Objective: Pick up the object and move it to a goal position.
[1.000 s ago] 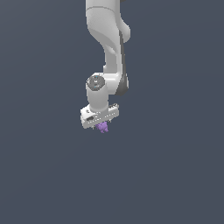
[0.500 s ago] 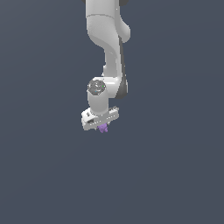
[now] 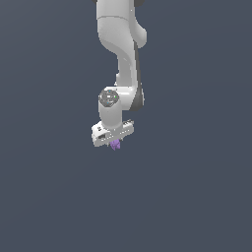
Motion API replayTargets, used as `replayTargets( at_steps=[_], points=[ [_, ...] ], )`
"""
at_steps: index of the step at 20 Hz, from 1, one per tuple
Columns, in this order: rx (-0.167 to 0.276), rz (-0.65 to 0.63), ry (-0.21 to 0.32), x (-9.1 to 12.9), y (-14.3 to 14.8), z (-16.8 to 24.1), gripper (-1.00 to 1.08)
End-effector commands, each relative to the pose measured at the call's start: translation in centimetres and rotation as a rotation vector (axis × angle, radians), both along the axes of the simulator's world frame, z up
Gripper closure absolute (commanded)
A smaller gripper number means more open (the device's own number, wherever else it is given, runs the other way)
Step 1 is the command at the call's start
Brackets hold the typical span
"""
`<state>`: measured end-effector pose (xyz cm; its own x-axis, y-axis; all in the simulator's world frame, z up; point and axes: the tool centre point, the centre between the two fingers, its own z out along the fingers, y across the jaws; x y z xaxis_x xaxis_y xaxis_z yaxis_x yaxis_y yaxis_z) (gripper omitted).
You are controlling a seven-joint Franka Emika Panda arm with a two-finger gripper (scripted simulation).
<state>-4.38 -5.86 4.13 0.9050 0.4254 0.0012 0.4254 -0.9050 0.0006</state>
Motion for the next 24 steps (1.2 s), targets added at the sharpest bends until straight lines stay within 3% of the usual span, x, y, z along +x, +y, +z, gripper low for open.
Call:
replayTargets(
  at_steps=[1,10,24],
  points=[
    [0.000,0.000,0.000,0.1,0.2,0.2,1.08],
    [-0.001,0.000,0.000,1.2,3.8,4.2,1.08],
    [-0.001,0.000,0.001,4.8,14.4,16.2,1.08]
  ],
)
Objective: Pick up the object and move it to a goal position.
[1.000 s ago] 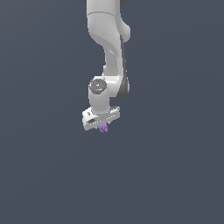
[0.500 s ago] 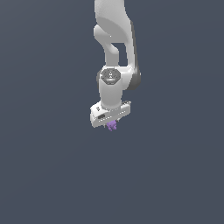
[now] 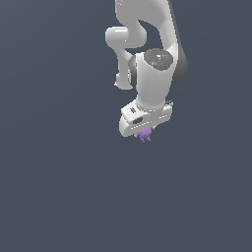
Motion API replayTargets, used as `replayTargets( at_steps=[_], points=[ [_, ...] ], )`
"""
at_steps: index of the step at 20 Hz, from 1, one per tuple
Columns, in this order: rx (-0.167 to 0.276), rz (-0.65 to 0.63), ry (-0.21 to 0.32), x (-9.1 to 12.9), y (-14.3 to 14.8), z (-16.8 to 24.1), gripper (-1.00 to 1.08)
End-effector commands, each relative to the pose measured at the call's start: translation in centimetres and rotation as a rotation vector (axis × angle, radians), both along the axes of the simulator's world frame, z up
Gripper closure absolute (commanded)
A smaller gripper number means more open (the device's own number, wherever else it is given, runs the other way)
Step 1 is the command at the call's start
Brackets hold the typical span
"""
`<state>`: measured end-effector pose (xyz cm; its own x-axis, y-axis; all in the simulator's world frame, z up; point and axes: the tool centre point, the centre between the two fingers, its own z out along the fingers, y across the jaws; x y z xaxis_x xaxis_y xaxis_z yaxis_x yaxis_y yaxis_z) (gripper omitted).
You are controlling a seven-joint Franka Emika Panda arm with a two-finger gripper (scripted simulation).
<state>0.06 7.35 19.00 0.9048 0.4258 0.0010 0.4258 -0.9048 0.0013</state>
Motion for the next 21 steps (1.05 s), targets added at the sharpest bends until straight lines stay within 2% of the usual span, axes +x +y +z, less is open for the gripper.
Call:
replayTargets(
  at_steps=[1,10,21],
  points=[
    [0.000,-0.001,0.001,0.7,2.0,2.2,1.08],
    [0.000,-0.001,0.001,2.6,6.7,7.6,1.08],
    [0.000,-0.001,0.001,3.5,8.4,9.4,1.08]
  ],
)
